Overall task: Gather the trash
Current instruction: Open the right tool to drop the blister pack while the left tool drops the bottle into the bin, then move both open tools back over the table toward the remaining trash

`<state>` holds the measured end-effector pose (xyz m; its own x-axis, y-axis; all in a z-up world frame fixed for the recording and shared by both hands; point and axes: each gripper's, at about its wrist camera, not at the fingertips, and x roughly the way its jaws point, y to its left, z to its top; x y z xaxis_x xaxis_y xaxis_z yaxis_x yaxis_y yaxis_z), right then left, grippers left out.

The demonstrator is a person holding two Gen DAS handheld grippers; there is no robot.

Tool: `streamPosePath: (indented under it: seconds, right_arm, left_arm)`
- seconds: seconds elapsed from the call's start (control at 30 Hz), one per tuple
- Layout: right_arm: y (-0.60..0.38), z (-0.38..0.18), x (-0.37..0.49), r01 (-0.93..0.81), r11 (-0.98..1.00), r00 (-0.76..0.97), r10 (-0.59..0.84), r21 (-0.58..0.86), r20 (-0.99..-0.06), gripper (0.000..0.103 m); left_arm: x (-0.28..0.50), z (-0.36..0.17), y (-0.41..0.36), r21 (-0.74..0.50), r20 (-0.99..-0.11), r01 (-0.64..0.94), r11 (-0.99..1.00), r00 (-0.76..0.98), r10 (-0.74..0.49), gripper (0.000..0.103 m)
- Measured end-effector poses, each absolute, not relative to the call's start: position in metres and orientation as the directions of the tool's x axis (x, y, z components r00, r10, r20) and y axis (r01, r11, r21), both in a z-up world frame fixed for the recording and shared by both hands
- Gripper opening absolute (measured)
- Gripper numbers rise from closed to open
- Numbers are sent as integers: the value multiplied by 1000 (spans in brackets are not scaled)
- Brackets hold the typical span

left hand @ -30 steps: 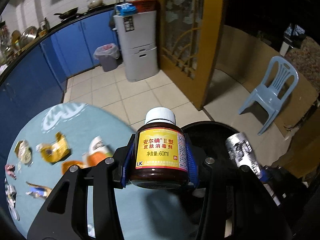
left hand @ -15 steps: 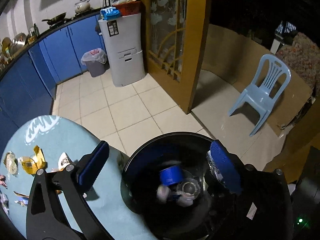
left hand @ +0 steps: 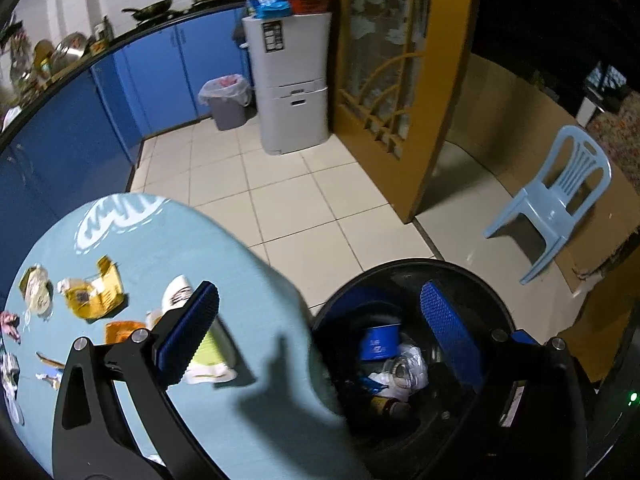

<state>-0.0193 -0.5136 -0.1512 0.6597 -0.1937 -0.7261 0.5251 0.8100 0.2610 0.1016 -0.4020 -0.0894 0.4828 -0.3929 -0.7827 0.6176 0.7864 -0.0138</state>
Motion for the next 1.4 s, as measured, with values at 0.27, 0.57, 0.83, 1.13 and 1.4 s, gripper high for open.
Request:
streamPosePath:
  seconds: [0.27,0.57,0.83,1.13,1.4]
  right_arm:
    - [-502,-144,-17,521,812,666,-193,264,-720,96]
    - [-458,-128,14,438,862,692,-142,256,-708,96]
    - [-391,-114,56,308,923,713,-63,231,-698,96]
    - [-332,-112,84,218,958,701,-18,189,-713,96]
    - [-266,-112,100,93,985,689,44,148,-723,96]
  left_arm:
    - [111,-85,-364,-29,-781,572,820,499,-376,100]
    - [127,-66,-294,-14,-747,485,874,576,-332,100]
    - [145,-70,-190,30,-760,308,951,625,-178,100]
    - [150,-95,-69,64,-777,56,996,629,14,100]
    - [152,-114,17,45,-792,-110,993,602,103,100]
